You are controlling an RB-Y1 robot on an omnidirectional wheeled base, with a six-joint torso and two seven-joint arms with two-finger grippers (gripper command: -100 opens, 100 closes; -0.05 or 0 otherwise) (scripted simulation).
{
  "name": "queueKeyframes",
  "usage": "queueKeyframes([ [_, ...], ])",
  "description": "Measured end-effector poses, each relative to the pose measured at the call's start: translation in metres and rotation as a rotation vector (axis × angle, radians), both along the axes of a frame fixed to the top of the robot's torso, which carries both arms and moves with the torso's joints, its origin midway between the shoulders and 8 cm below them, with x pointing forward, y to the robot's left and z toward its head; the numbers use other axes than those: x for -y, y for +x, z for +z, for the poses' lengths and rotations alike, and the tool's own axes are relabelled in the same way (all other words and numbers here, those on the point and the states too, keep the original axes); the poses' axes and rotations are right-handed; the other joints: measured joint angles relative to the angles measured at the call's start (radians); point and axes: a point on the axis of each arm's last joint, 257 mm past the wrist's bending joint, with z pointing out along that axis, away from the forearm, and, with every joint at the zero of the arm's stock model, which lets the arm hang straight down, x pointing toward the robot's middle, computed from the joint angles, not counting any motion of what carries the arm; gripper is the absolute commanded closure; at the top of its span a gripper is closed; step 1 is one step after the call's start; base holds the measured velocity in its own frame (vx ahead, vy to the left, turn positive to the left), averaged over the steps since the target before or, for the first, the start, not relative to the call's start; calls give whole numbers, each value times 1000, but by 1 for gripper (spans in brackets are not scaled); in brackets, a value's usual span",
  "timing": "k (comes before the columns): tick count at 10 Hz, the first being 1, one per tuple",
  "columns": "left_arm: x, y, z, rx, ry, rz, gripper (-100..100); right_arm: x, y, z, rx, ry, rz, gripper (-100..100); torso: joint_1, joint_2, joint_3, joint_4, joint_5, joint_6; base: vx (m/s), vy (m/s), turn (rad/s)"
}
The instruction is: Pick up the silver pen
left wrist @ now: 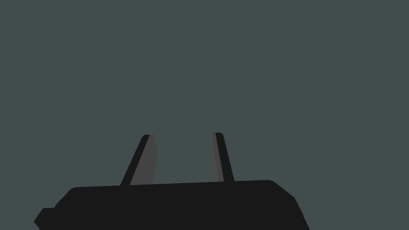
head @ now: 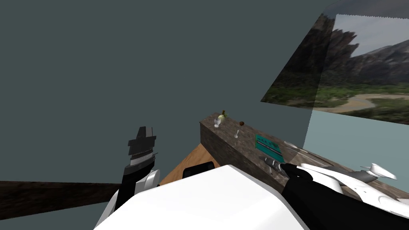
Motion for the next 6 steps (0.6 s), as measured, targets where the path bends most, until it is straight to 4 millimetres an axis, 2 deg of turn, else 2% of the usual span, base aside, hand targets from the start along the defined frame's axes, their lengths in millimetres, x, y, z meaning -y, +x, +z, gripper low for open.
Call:
queueKeyframes([
  [1,0,0,0,0,0,0,0,0,0,0,-1,-1,-3,100,-1,-3,-2,-1,0,1,-10,-1,-9],
  [5,0,0,0,0,0,0,0,1,-1,0,-2,-2,-5,100,0,-8,-5,-2,-1,0,-2,-1,-2],
  [6,0,0,0,0,0,0,0,1,-1,0,-2,-2,-5,0,0,-8,-5,-2,-1,0,0,0,0],
])
